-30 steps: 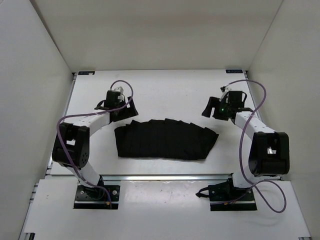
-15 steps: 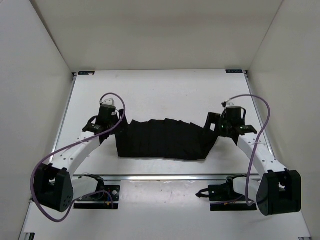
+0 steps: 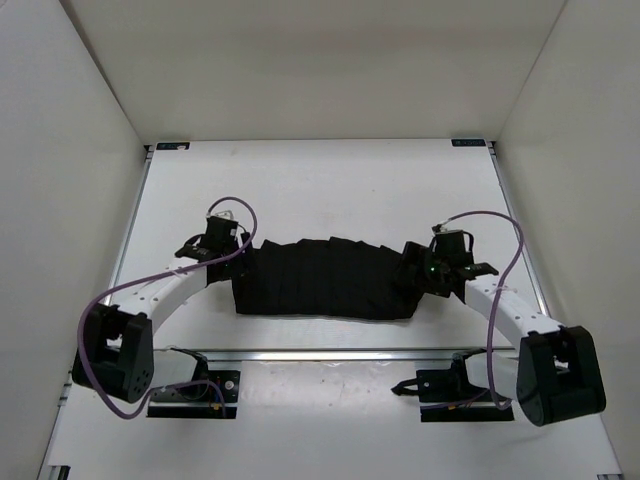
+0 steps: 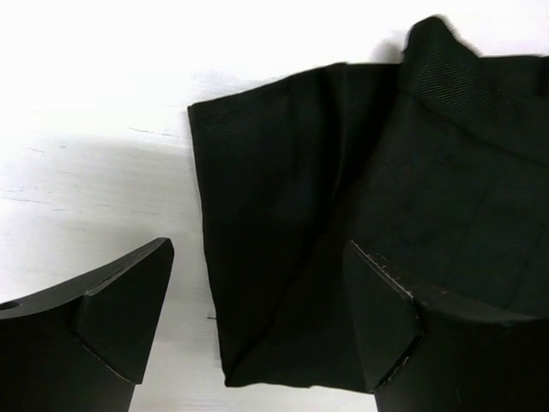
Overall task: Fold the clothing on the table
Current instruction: Fold the skirt
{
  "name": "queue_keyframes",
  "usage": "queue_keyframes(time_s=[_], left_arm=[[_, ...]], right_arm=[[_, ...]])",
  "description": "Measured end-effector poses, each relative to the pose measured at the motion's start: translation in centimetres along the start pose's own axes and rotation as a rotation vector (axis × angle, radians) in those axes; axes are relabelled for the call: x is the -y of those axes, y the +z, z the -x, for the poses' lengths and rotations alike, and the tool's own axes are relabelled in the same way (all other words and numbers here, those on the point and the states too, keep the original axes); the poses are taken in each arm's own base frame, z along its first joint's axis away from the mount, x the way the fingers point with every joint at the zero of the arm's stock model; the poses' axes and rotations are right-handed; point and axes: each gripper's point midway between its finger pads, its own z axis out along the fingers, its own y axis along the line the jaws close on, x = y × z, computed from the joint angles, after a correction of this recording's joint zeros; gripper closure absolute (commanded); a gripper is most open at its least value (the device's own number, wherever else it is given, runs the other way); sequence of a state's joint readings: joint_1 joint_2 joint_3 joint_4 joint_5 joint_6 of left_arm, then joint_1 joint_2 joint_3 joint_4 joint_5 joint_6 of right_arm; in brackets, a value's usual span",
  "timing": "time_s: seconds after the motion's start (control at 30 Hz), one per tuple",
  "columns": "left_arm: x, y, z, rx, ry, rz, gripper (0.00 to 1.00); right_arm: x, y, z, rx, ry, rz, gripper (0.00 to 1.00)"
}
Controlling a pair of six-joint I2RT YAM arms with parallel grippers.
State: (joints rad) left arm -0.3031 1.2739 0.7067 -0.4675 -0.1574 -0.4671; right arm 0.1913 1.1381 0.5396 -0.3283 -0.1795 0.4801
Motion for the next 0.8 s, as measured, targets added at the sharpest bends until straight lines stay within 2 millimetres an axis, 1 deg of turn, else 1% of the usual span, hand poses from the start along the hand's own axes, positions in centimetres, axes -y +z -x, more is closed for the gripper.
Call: queue_keyframes(time_s=[0.1, 0.17, 0.2, 0.23, 0.27, 0.3, 0.33, 0.37, 0.4, 0.43, 0.47, 0.5, 0.57, 0.63, 0.73, 0.8], left_arm=[[-0.2, 0.5, -0.6, -0.026, 0.009, 0.012, 0.1], [-0.2, 0.7, -0.7, -0.033, 0.012, 0.015, 0.1], [-0.2, 0.8, -0.8, -0.034, 0.014, 0.015, 0.1], [-0.2, 0.9, -0.8, -0.038, 0.015, 0.017, 0.11], [-0.2, 1.0, -0.9, -0.043, 0.017, 0.018, 0.11], [-0.2, 1.1, -1.0, -0.049, 0.021, 0.018, 0.12], [-0.1, 1.2, -1.1, -0.056, 0.026, 0.019, 0.13], [0.0, 1.3, -1.2, -0.062, 0.031, 0.016, 0.14], [0.2, 1.5, -1.3, -0.068, 0.035, 0.013, 0.16], [0.3, 1.5, -1.5, -0.074, 0.037, 0.009, 0.18], [0.4, 1.6, -1.6, -0.08, 0.039, 0.005, 0.19], [0.5, 1.7, -1.7, -0.086, 0.041, 0.001, 0.22], [0.9, 1.9, -2.1, -0.097, 0.045, -0.01, 0.24], [1.2, 2.3, -2.4, -0.108, 0.047, -0.015, 0.32], [1.8, 2.8, -3.2, -0.135, 0.052, -0.028, 0.4], [2.5, 3.1, -3.2, -0.136, 0.055, -0.043, 0.43]], right_arm=[[-0.4, 1.0, -1.1, -0.045, -0.02, -0.005, 0.01], [-0.8, 1.4, -0.9, -0.048, -0.03, -0.002, 0.08], [-1.0, 1.6, -0.7, -0.047, -0.029, 0.002, 0.19], [-1.1, 1.8, -0.7, -0.047, -0.03, 0.003, 0.36], [-1.0, 1.9, -0.6, -0.046, -0.032, 0.002, 0.47], [-1.0, 2.1, -0.7, -0.051, -0.032, -0.001, 0.64], [-0.8, 2.3, -0.8, -0.059, -0.03, -0.006, 0.73], [-0.7, 2.4, -1.0, -0.066, -0.027, -0.011, 0.78], [-0.5, 2.5, -1.0, -0.07, -0.018, -0.017, 0.85], [-0.3, 2.6, -1.0, -0.072, -0.015, -0.021, 0.9], [-0.2, 2.6, -1.0, -0.072, -0.012, -0.022, 0.92], [-0.1, 2.5, -0.9, -0.071, -0.006, -0.023, 0.93], [0.1, 2.4, -0.5, -0.068, -0.003, -0.024, 0.99], [0.0, 2.2, 0.3, -0.059, -0.01, -0.018, 1.0], [-0.8, 1.6, 2.3, -0.035, -0.033, -0.001, 1.0], [-1.8, 1.1, 4.3, -0.007, -0.066, 0.015, 1.0]])
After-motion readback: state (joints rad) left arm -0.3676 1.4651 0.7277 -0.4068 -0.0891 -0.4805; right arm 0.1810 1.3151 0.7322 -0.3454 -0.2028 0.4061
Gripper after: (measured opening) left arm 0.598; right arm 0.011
